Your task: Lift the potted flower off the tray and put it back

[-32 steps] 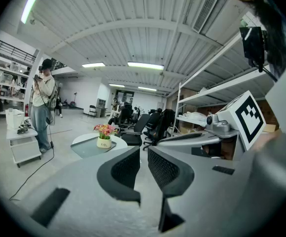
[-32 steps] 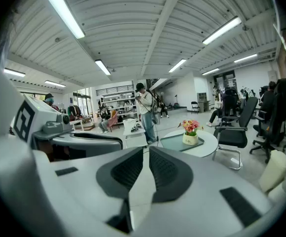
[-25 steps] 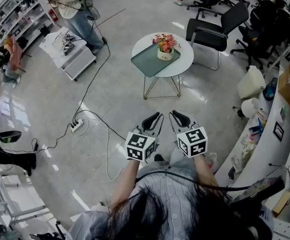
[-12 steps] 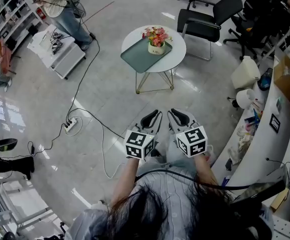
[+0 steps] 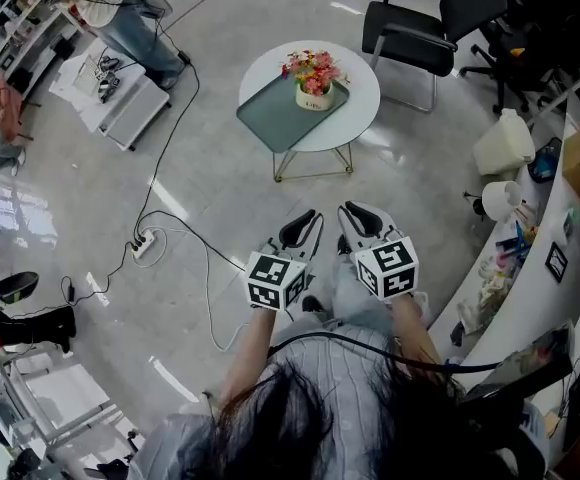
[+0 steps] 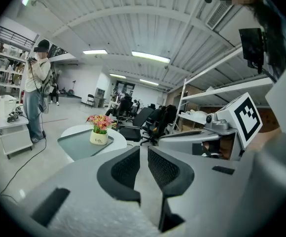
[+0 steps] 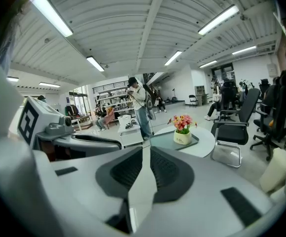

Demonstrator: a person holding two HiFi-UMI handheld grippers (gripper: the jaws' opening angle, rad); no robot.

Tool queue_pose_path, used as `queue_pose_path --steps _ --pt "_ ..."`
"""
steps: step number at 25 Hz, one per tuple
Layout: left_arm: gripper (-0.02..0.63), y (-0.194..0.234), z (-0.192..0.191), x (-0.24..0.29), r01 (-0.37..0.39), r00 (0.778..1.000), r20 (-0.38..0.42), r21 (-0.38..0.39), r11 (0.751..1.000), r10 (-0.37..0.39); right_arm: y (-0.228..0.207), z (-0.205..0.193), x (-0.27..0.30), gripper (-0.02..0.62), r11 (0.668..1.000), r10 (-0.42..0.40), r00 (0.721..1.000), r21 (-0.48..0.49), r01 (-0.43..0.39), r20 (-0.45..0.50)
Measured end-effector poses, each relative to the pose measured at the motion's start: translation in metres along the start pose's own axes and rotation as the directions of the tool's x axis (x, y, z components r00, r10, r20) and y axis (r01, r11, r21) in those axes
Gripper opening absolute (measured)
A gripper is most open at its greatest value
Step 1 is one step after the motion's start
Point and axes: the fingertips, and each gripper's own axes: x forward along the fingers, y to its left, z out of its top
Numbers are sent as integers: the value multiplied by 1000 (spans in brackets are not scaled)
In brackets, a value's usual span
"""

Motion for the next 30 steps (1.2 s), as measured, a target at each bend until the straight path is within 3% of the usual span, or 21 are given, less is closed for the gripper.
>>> queue_pose_path --steps 18,30 --pt "61 58 54 126 -125 992 -13 -4 992 125 -123 49 96 63 991 128 991 -43 -130 -51" --pt "61 73 66 144 -205 979 -13 9 979 205 -150 60 117 63 981 187 981 -35 -189 -48"
